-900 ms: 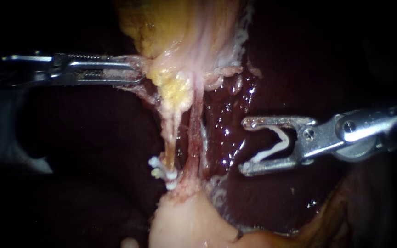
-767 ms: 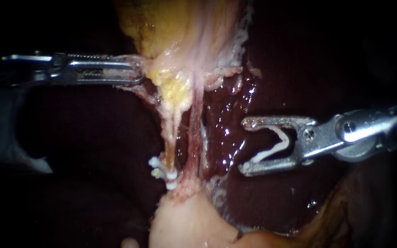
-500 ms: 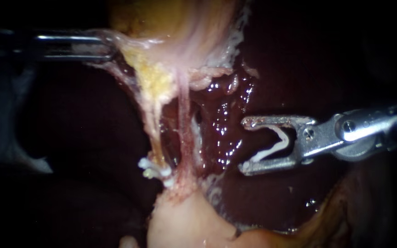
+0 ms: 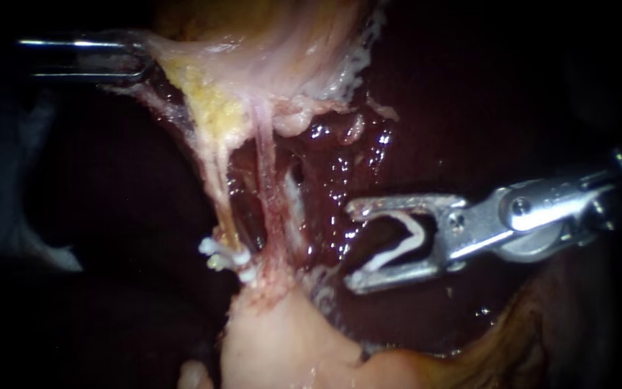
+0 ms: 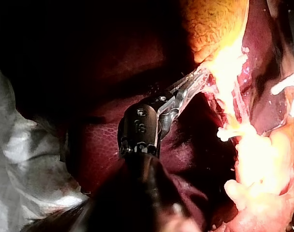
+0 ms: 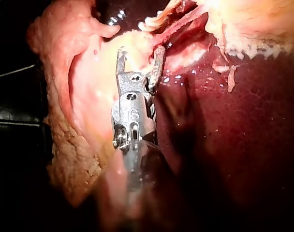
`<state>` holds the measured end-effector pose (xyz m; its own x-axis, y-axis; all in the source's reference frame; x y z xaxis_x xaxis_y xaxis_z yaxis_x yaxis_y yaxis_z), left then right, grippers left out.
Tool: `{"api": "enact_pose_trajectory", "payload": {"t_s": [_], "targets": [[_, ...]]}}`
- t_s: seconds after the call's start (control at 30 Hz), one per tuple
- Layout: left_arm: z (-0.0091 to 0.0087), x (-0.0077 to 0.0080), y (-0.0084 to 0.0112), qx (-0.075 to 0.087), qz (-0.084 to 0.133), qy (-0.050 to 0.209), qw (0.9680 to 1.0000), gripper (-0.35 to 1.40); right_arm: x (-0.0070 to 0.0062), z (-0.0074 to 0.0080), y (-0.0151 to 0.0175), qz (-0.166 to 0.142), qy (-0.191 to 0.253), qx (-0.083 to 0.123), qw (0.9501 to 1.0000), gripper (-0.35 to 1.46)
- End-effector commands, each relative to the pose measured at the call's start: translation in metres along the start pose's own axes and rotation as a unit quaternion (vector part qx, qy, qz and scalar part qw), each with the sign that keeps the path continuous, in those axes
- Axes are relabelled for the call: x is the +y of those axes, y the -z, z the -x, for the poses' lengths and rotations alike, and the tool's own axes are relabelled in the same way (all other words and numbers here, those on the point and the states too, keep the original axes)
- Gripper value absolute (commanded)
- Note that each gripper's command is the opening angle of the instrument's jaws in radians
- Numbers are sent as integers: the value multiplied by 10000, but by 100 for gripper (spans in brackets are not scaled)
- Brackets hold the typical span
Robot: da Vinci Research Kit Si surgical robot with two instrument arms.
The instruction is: Clipping third clip left tube
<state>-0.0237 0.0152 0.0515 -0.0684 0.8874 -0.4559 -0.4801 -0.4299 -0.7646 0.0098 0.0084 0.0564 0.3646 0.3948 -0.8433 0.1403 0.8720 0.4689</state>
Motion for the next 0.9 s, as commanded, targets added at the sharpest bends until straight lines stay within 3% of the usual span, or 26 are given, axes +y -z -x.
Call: {"api": "enact_pose_trajectory", "payload": {"t_s": [0.03,0.27,0.43,0.63,0.9], "targets": [[0,0,-1,-4,3,-8,10000,-35,1,-3,-6,-12,-71,33,10000,49],[1,1,-1,-8,13,-7,10000,-35,18,-18,-49,-173,-505,366,9979,49],[1,3,-2,-12,21,-5,10000,-35,38,-21,-72,-301,-643,491,9963,47],[1,3,-2,-11,19,-5,10000,-35,57,-7,-88,-380,-736,529,9952,47],[2,4,-5,-12,24,-7,10000,-35,70,16,-94,-366,-766,513,9951,47]]}}
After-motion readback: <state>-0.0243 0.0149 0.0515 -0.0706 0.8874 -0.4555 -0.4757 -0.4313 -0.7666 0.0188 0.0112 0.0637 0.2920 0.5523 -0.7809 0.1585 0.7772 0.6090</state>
